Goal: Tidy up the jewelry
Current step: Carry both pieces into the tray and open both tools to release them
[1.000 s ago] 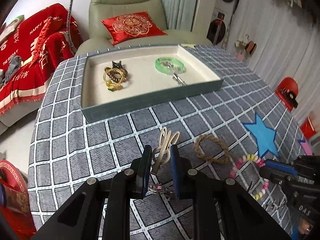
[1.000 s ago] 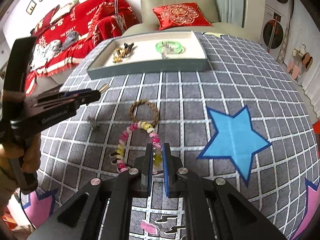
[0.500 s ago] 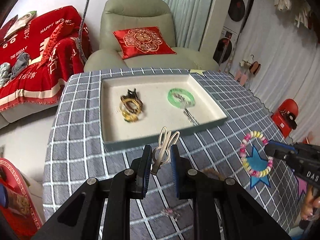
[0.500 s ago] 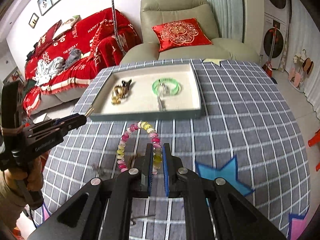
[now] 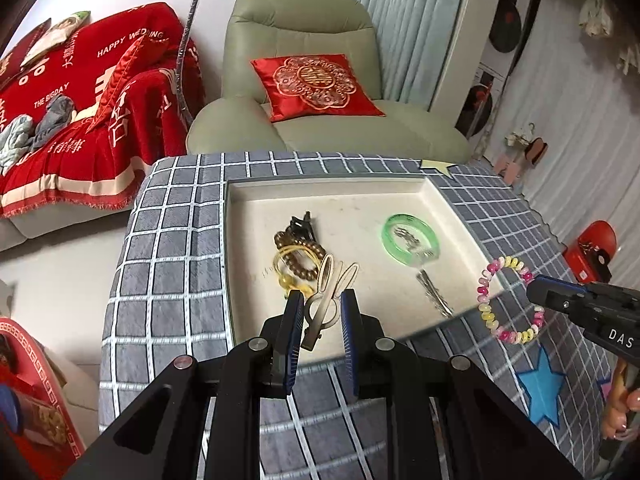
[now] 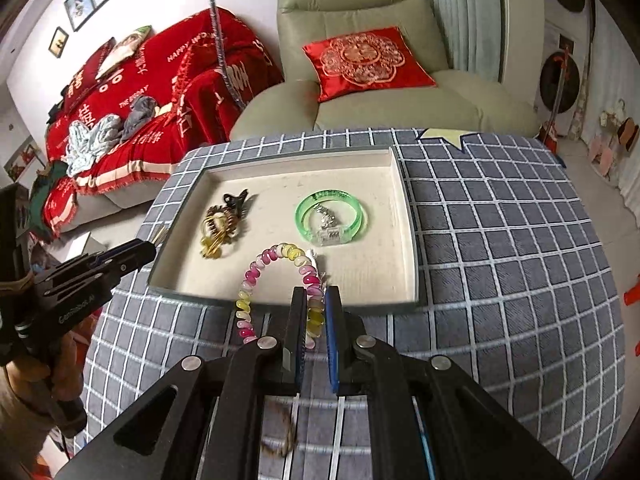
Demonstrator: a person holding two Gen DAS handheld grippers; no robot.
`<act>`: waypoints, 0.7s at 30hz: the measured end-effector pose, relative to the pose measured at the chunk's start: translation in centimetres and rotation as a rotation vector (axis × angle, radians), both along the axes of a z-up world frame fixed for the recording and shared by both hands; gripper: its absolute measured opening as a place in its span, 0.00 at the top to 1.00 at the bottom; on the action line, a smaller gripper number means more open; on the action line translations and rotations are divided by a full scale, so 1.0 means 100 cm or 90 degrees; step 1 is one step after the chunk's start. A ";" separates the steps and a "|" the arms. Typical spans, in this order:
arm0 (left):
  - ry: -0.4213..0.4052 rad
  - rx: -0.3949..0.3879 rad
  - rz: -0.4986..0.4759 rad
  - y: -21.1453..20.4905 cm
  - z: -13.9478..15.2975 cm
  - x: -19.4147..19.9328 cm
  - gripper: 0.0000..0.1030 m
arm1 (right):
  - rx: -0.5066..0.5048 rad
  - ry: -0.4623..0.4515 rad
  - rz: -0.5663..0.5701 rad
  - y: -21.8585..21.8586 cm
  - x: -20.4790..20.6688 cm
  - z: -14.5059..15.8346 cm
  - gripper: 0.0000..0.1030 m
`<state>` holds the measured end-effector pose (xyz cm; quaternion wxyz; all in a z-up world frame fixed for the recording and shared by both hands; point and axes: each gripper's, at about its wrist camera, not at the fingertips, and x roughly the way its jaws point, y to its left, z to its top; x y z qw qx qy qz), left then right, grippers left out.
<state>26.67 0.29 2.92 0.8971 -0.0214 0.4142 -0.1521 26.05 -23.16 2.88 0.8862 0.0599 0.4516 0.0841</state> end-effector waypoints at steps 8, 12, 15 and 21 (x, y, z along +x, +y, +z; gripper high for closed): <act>0.024 0.029 -0.027 -0.023 -0.018 0.028 0.66 | -0.030 0.046 -0.013 -0.005 0.047 -0.031 0.90; 0.050 0.042 -0.047 -0.038 -0.034 0.039 0.66 | -0.045 0.071 -0.018 -0.005 0.060 -0.049 0.90; 0.066 0.054 -0.058 -0.048 -0.047 0.044 0.66 | -0.052 0.082 -0.025 -0.007 0.069 -0.059 0.90; 0.078 0.090 -0.051 -0.058 -0.066 0.057 0.66 | -0.051 0.082 -0.046 -0.012 0.083 -0.068 0.90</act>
